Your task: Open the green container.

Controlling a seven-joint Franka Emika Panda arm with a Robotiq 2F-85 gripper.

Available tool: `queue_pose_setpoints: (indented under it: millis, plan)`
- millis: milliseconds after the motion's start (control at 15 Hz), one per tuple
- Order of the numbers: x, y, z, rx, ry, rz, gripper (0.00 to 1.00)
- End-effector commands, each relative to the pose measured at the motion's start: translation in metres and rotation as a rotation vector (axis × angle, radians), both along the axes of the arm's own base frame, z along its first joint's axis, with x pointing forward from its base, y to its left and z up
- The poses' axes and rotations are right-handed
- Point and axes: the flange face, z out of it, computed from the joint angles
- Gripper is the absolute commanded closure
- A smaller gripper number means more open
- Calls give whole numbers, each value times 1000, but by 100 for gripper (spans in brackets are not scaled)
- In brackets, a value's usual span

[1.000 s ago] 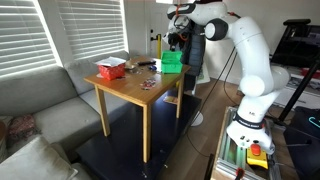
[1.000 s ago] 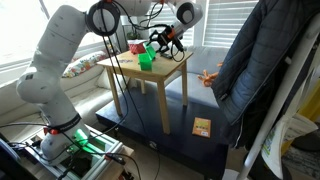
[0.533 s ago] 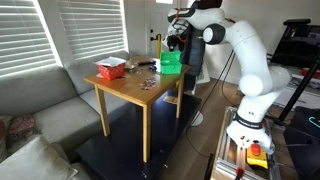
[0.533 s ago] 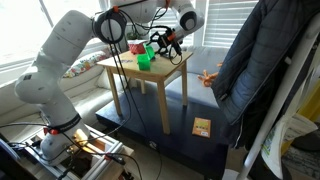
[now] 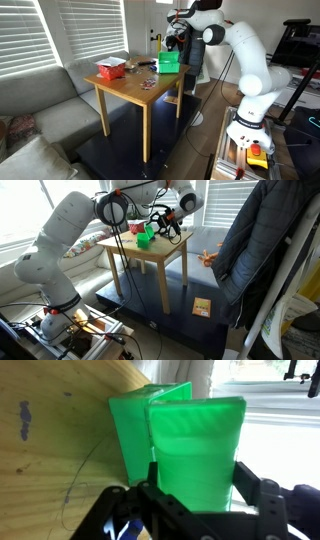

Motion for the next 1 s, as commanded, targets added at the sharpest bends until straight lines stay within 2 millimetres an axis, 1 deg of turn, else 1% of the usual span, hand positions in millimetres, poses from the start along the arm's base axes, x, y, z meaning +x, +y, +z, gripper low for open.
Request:
queue_pose_setpoints:
  millis: [0, 67, 133, 200, 400, 667, 867, 933]
  plan:
    - [11, -10, 7, -106, 5, -49, 17]
    - [12, -13, 9, -122, 3, -57, 14]
    - [13, -15, 10, -146, -1, -65, 9]
    - [14, -16, 12, -161, -5, -71, 11]
    - [15, -18, 17, -191, -14, -78, 9]
    - [18, -20, 22, -252, -21, -88, 11]
    - [22, -26, 31, -352, -42, -118, 9]
    - [25, -30, 38, -404, -64, -138, 4]
